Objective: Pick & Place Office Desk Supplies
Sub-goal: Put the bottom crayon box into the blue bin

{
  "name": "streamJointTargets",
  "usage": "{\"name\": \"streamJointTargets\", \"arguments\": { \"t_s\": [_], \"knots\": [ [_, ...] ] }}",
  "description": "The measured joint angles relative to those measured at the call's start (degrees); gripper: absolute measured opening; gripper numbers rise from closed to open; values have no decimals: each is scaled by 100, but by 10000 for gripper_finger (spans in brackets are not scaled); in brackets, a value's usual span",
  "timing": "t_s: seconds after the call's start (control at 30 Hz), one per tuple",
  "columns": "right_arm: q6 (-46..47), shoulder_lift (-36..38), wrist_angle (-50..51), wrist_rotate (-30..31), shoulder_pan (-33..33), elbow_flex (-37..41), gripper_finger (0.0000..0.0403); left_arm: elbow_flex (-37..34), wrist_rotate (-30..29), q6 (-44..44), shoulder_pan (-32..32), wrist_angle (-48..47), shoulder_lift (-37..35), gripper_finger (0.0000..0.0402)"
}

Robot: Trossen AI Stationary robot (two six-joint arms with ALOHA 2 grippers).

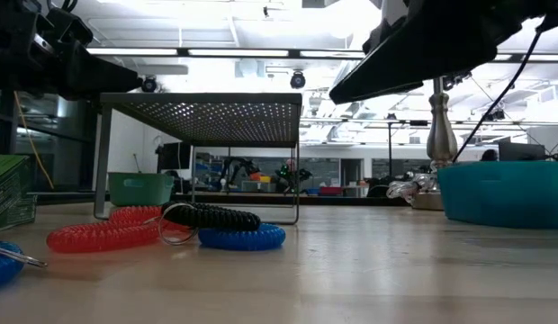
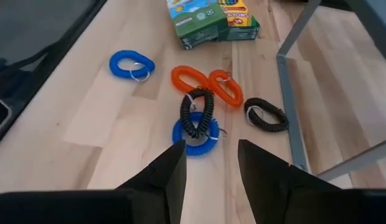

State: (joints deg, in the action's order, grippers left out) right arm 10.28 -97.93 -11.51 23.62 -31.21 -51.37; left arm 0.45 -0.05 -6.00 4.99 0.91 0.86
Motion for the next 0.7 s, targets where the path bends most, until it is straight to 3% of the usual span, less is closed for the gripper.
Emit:
{"name": "streamJointTargets", "arguments": {
  "t_s": [0.7],
  "knots": [
    [0,0,9,-2,60,0,133,0,2,18,0,6,9,79]
  ]
}}
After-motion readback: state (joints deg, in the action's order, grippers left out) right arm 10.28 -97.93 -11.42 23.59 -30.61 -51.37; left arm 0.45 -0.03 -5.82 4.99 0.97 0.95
